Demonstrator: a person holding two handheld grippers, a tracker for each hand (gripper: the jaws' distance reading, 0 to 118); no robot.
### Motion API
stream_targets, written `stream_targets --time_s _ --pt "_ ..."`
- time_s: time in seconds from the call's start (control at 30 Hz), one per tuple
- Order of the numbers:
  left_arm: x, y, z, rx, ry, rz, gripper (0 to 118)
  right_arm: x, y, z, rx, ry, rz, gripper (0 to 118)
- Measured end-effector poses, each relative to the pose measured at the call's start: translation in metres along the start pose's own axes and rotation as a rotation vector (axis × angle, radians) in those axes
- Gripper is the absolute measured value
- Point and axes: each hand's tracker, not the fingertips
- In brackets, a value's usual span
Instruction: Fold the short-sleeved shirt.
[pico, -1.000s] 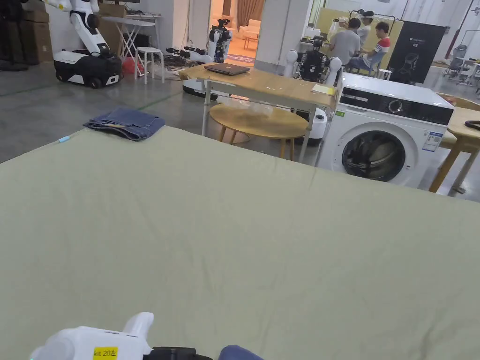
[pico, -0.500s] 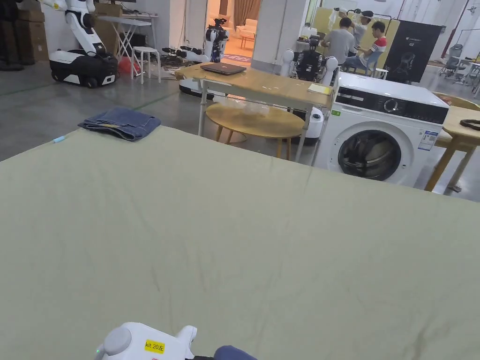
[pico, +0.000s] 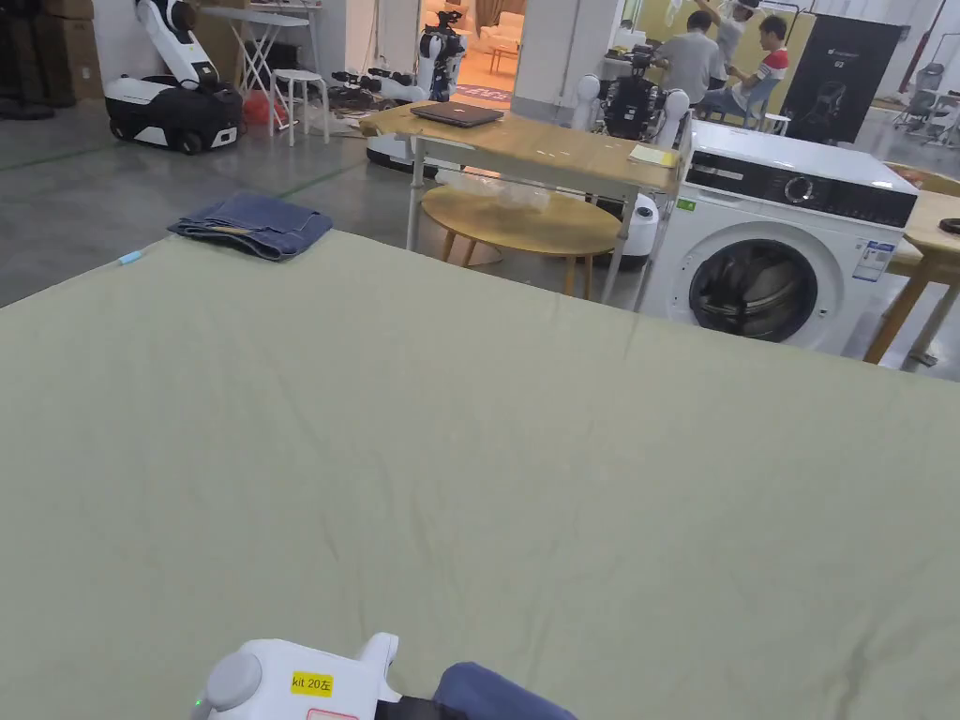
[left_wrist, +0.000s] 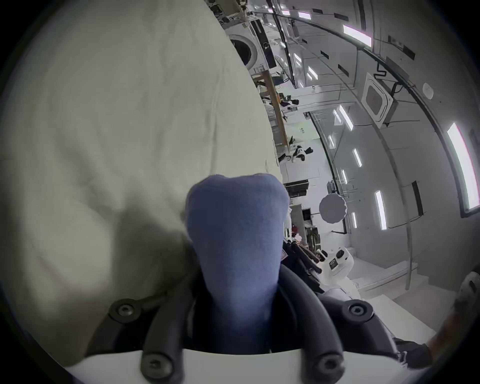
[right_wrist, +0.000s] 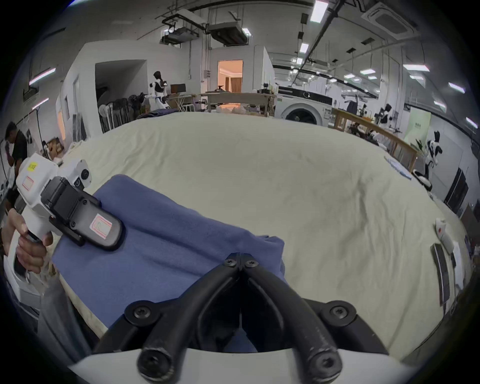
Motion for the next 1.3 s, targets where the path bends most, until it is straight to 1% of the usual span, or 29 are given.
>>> stream_targets --time_s 0.13,0.23,0.3,0.5,0.7,0.77,0.9,1.0,1.17,1.3 --pt "0.005 0.006 0.029 0.028 0.023 0.016 17 -0.007 0.027 0.011 0.084 0.000 0.004 0" --pt "0.008 0.015 0.070 0.061 0.048 0.015 17 -0.008 0.045 0.011 0.171 -0.011 0.006 0" --pt "0.010 0.025 0.107 0.088 0.071 0.010 17 -0.006 0.057 0.011 0.238 -0.026 -0.010 0" --pt "0.017 0.059 0.233 0.177 0.236 -0.019 17 0.006 0.090 0.014 0.398 -0.075 -0.067 0" --pt "0.028 0.091 0.354 0.238 0.421 -0.011 17 0.024 0.111 0.014 0.429 -0.112 -0.080 0" --pt "0.029 0.099 0.388 0.258 0.479 0.006 17 0.029 0.114 0.012 0.419 -0.127 -0.073 0" --pt "0.032 0.103 0.429 0.296 0.584 0.067 17 0.039 0.110 0.008 0.401 -0.159 -0.080 0" --pt "0.022 0.107 0.444 0.295 0.680 0.131 17 0.042 0.107 0.005 0.379 -0.174 -0.081 0" --pt "0.000 0.108 0.439 0.206 0.782 0.195 17 0.042 0.102 0.005 0.355 -0.184 -0.074 0" --pt "-0.009 0.110 0.427 0.179 0.925 0.179 17 0.043 0.101 0.004 0.343 -0.189 -0.067 0"
